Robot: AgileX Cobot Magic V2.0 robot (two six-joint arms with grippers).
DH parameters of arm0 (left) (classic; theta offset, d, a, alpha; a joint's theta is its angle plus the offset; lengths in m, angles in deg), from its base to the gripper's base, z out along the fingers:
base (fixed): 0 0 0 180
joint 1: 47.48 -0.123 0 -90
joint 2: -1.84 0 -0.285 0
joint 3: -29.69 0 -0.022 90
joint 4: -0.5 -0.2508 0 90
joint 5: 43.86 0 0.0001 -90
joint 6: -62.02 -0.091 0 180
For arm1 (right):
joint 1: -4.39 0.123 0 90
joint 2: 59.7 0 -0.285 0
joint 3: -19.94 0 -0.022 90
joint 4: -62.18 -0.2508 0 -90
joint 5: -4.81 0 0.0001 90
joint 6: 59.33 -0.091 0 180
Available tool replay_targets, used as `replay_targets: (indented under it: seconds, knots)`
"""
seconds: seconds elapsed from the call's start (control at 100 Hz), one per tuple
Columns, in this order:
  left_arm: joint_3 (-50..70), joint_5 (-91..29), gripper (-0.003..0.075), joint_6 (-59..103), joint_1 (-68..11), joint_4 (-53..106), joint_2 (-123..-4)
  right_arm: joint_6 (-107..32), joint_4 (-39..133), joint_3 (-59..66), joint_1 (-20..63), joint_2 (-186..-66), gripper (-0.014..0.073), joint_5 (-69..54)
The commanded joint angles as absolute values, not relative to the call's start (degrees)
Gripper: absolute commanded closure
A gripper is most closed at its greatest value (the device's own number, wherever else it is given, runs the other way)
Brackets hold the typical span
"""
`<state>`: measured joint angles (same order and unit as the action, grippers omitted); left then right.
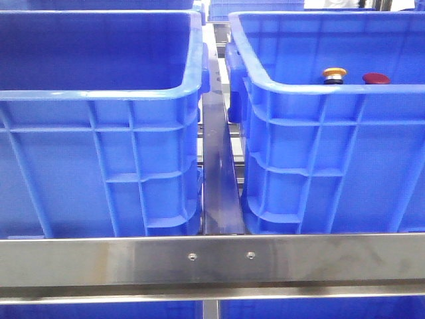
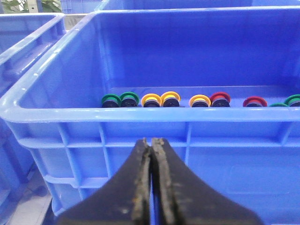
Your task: Pick red and yellow buttons and place in box
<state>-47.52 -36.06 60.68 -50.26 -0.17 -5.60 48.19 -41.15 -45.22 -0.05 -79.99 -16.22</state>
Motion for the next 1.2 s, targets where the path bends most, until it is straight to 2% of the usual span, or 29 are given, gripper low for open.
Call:
replay_targets:
  seconds: [0.0, 0.1, 0.22, 0.31, 0.53, 0.63, 0.73, 0.89, 1.07, 1.19]
  knots:
    - [-50.64, -40.56, 0.074, 61.32, -50.29, -0.1, -3.83, 48.14, -47.65, -43.66, -0.58, -80.4, 0.0661, -14.21]
    - [-50.64, -40.56, 0.074, 61.32, -50.29, -0.1, -3.83, 45.62, -42.35, -43.27, -0.62, -80.4, 0.0661, -10.56]
    - [-50.64, -40.56, 0.074, 61.32, -50.29, -0.1, -3.83, 30.7, -26.69, -41.87, 0.38, -80.4, 0.0661, -6.28]
    - [-50.64, -40.56, 0.074, 61.32, -50.29, -0.1, -3.83, 12.51, -7.45, -40.74, 1.87, -80.4, 0.0661, -2.79]
    - [-50.64, -40.56, 0.074, 61.32, -50.29, -0.1, -3.83, -43.59, 44.96, -41.85, 2.71, -79.91, 0.0661, -0.89]
    - [-50.64, -40.56, 0.074, 61.32, -50.29, -0.1, -3.83, -60.04, 59.41, -44.08, 2.71, -78.24, 0.0661, 3.44]
    - [-50.64, -40.56, 0.074, 61.32, -50.29, -0.1, -3.83, -66.14, 66.54, -48.57, 2.71, -76.52, 0.0661, 10.39]
    - [-50.64, -40.56, 0.074, 61.32, -50.29, -0.1, -3.83, -66.26, 66.93, -58.24, 2.71, -73.68, 0.0661, 20.99]
    - [-50.64, -40.56, 0.074, 61.32, -50.29, -0.1, -3.83, -66.26, 69.73, -58.07, 2.63, -64.95, 0.0661, 12.47]
    - [-50.64, -40.49, 0.074, 61.32, -50.29, -0.1, -3.83, -66.26, 69.73, -58.11, 2.63, -65.46, 0.0661, 10.37]
